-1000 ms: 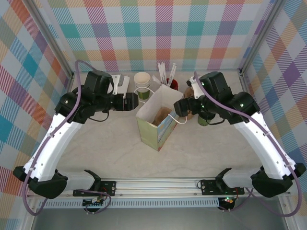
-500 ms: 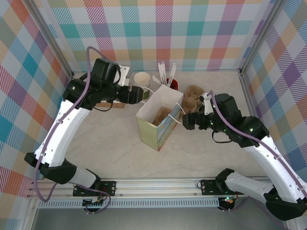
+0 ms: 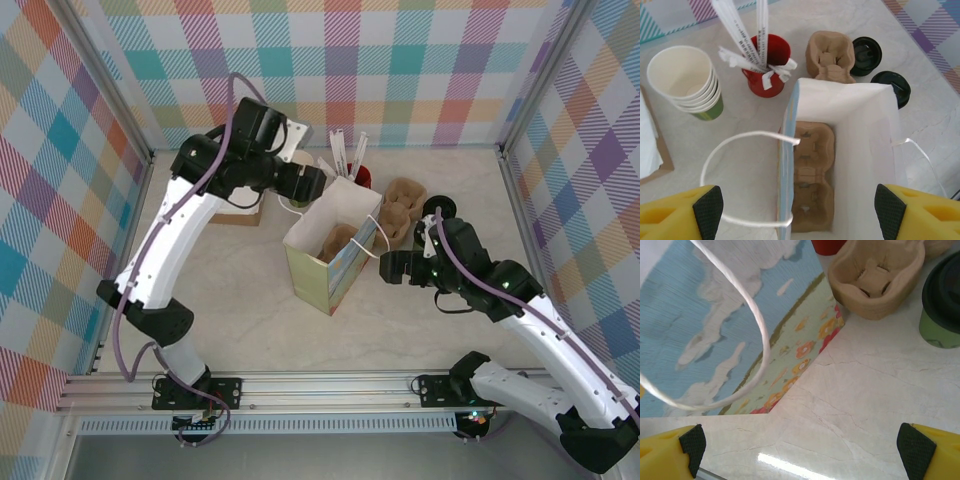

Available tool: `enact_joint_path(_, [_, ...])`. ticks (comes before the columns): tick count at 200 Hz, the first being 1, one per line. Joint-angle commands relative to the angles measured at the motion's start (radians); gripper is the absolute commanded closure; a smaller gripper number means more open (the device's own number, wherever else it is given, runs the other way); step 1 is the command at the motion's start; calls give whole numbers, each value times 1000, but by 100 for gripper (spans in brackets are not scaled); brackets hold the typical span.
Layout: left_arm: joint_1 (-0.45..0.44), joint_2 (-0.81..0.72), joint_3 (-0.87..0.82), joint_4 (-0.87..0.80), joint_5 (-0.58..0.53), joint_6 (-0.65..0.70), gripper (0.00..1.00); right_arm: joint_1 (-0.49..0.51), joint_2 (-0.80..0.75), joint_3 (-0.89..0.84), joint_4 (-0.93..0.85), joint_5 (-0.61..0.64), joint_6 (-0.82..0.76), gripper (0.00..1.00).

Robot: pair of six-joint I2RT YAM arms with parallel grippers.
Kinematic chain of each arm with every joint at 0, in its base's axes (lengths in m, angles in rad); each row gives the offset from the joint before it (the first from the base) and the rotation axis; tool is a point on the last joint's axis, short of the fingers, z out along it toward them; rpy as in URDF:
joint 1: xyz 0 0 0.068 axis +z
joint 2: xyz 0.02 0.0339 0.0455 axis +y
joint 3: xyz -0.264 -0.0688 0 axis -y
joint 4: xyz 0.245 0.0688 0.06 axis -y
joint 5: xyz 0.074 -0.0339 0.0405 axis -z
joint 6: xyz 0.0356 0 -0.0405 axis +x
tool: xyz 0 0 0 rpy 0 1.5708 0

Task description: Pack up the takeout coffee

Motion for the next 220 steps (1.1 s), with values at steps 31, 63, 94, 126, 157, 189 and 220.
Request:
enact_joint_path(31, [-39,133,108,-79,-53,84,18,-3,-16,6,2,42,12,0])
enact_joint_path(63, [-40,212,155,-87,-72,98,18,-4,-22,2,-11,48,9,0])
enact_joint_path(94, [-40,278,202,-81,-77,104,18,-4,-25,-7,-17,50,12,0])
enact_joint_path(126, [-40,323,217,-81,-109,108,22,-5,-28,-7,-20,56,12,0])
enact_joint_path(157, [-40,354,218,-93,-129,109,33,-4,-26,-8,-19,60,3,0])
enact_joint_path(189, [-40,355,219,-97,-124,91,54,-5,-19,-1,-32,78,7,0])
enact_joint_path(220, [-40,336,217,-106,-110,48,79,-4,-19,18,-64,130,2,0])
